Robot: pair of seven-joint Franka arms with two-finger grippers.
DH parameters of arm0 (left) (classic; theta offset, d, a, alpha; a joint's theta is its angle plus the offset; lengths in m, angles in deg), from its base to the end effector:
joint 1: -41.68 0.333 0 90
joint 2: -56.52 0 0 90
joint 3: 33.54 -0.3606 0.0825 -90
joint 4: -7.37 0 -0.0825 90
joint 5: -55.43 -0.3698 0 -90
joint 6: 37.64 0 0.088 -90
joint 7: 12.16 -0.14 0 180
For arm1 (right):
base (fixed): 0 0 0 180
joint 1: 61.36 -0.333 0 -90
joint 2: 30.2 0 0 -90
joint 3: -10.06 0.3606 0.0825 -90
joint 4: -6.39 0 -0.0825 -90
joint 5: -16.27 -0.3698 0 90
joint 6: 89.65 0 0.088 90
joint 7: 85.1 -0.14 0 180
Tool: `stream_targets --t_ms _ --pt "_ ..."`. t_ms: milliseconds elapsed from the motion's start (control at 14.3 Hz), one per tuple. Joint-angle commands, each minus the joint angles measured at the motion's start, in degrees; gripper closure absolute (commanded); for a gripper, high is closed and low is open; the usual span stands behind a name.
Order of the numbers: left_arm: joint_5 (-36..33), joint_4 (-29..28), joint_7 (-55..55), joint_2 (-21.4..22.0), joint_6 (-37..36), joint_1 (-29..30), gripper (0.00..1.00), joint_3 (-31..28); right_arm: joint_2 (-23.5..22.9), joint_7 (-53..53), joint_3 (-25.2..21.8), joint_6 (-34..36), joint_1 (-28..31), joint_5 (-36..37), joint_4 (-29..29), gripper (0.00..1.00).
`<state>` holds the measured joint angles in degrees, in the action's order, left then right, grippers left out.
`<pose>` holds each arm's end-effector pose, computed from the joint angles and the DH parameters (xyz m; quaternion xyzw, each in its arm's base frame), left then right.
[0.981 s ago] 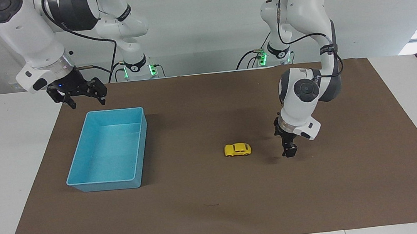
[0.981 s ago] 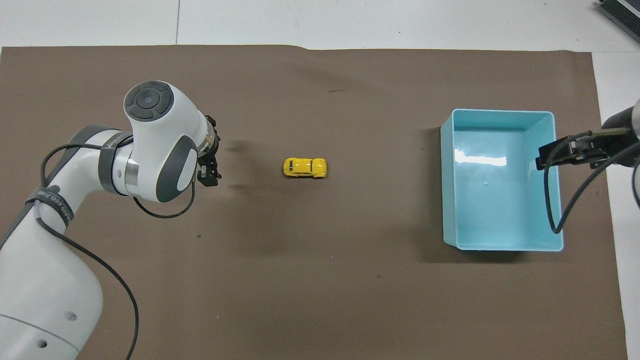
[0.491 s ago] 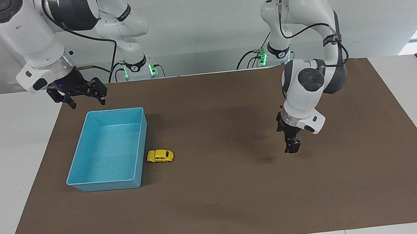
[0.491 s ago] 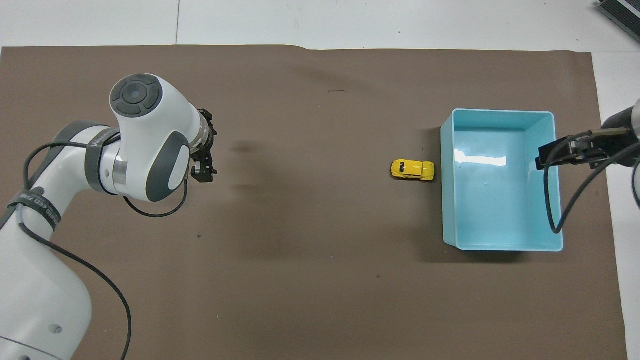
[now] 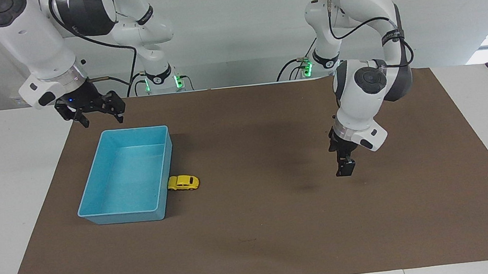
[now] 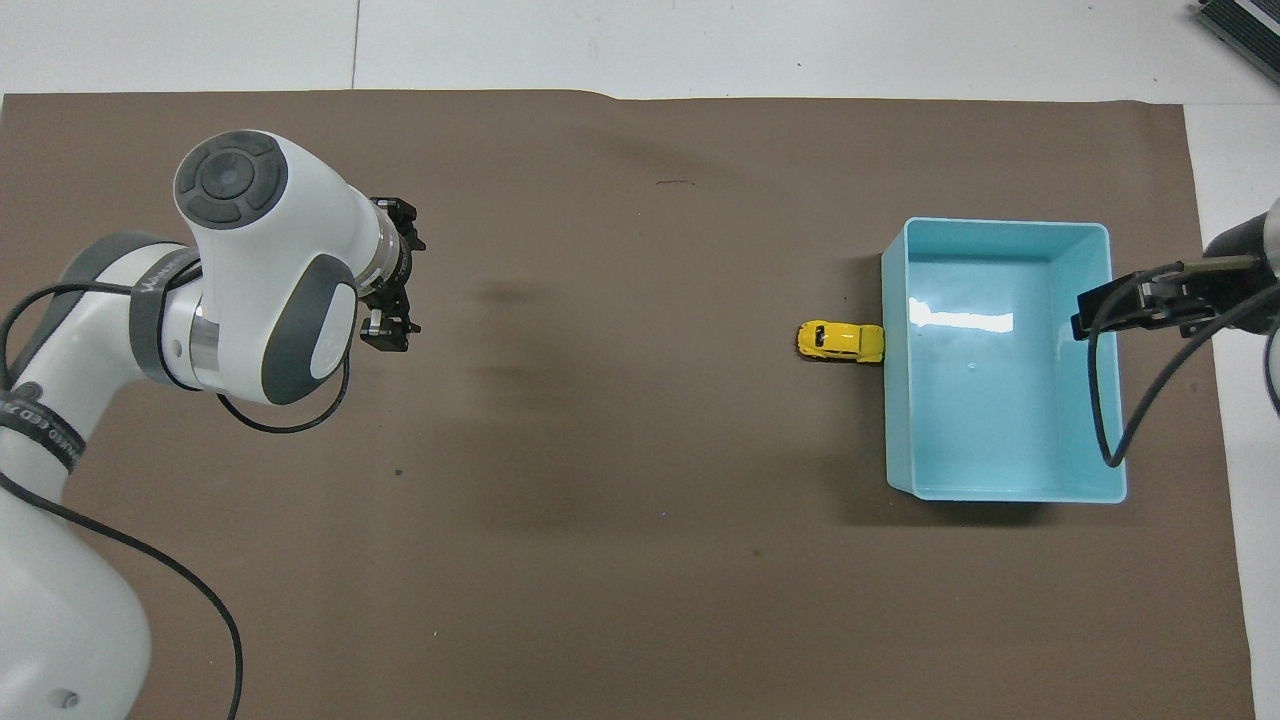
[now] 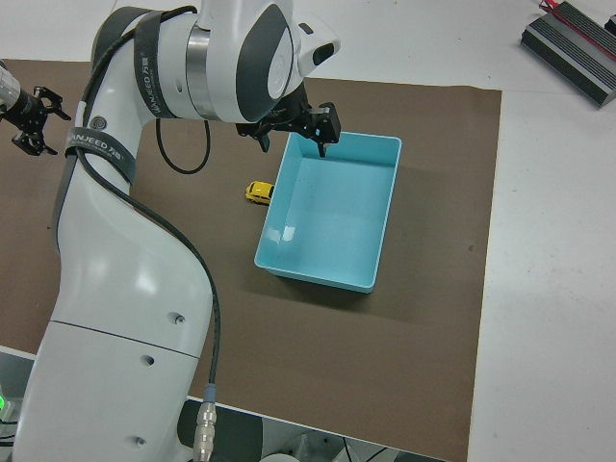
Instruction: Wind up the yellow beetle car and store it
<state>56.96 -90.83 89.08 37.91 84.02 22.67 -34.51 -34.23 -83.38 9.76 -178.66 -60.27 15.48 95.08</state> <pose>0.6267 -0.2073 0.4232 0.7431 0.6678 0.0137 0.0411 0.5596 -0.0115 0.6064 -0.9994 -0.0028 0.0322 0.0076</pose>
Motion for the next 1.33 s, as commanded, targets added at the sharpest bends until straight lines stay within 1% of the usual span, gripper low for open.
stream_targets --t_ms 0,491,771,911,1051,1191,1261 --pt "-0.65 0.21 -3.74 2.26 -1.77 0.64 0.00 0.18 0.95 -0.22 0.30 -0.56 0.32 -0.27 0.88 0.00" --pt "-0.03 0.03 -24.56 7.36 -4.92 4.51 0.00 0.09 0.95 -0.14 0.30 -0.47 0.32 -0.27 0.88 0.00" --pt "-0.03 0.03 -37.65 8.68 -6.42 5.74 0.00 0.09 0.95 -0.22 0.30 -0.47 0.32 -0.27 0.88 0.00" --pt "-0.03 -0.58 -43.19 10.09 -7.13 6.36 0.00 0.09 0.86 -0.23 0.30 -0.64 0.32 0.43 0.79 0.00" --pt "-0.03 -0.67 -51.27 10.79 -8.09 7.14 0.00 0.00 0.86 0.04 0.30 -3.96 0.41 0.70 1.14 0.00" --pt "-0.03 -0.76 -60.05 11.93 -9.93 7.85 0.00 0.00 1.12 -0.40 0.30 -4.60 0.24 0.70 1.84 0.00" --pt "-0.03 -0.76 -64.97 12.55 -11.33 8.81 0.00 0.09 1.82 -0.57 0.30 -4.69 0.24 0.70 3.15 0.00"
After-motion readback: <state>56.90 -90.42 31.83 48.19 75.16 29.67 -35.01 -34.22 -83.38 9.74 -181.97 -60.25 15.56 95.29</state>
